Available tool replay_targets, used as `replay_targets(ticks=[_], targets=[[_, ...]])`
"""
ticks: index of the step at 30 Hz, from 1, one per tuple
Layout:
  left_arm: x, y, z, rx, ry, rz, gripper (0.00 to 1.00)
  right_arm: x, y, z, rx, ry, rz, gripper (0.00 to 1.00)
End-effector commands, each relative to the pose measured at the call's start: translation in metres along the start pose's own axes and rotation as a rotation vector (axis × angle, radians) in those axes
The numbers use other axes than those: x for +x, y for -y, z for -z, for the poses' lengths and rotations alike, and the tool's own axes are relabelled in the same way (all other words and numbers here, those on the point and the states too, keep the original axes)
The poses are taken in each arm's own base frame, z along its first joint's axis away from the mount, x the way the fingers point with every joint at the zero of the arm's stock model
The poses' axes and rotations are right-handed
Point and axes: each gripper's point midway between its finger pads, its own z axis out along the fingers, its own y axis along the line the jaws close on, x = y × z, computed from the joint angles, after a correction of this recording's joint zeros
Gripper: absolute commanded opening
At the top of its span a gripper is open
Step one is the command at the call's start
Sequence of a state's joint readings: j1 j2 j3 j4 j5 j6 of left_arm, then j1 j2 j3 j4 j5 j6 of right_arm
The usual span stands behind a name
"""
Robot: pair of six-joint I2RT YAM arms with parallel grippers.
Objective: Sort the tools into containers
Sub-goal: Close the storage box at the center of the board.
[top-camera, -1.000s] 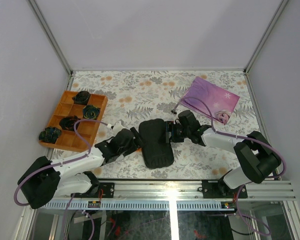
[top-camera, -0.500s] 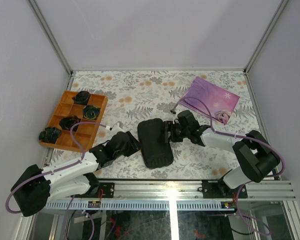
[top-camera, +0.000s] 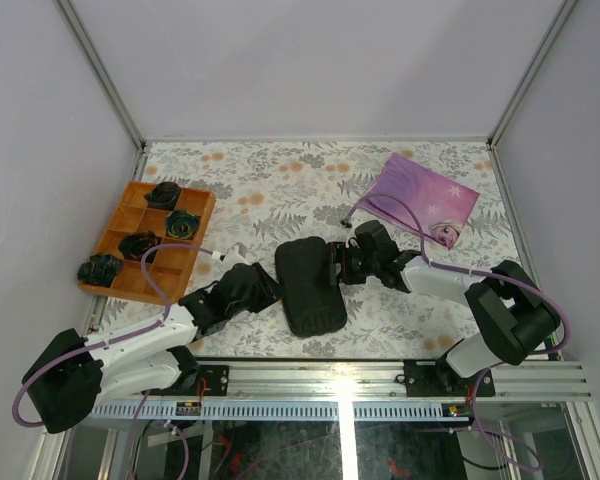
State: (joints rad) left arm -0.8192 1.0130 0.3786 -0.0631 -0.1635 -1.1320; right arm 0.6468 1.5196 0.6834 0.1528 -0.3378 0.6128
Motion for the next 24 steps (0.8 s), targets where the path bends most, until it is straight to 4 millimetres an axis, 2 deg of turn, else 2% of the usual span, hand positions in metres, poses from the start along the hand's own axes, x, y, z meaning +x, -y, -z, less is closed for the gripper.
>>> replay_targets(ticks=[1, 7, 12, 18, 24], targets=[[-0.001, 0.007, -0.002, 0.046, 0.009, -0.044, 0.35, 0.04, 0.034, -0.005, 0.132, -0.117, 0.027, 0.61], [-0.008, 0.009, -0.005, 0.046, 0.04, -0.169, 0.36, 0.04, 0.034, -0.006, 0.131, -0.122, 0.027, 0.61], [-0.011, 0.008, -0.006, 0.054, 0.054, -0.233, 0.43, 0.041, 0.034, -0.006, 0.131, -0.125, 0.028, 0.61], [-0.008, 0.008, -0.009, 0.076, 0.051, -0.229, 0.56, 0.042, 0.033, -0.007, 0.127, -0.13, 0.028, 0.61], [-0.002, 0.004, -0.014, 0.093, 0.041, -0.19, 0.59, 0.043, 0.033, -0.007, 0.127, -0.135, 0.029, 0.61]])
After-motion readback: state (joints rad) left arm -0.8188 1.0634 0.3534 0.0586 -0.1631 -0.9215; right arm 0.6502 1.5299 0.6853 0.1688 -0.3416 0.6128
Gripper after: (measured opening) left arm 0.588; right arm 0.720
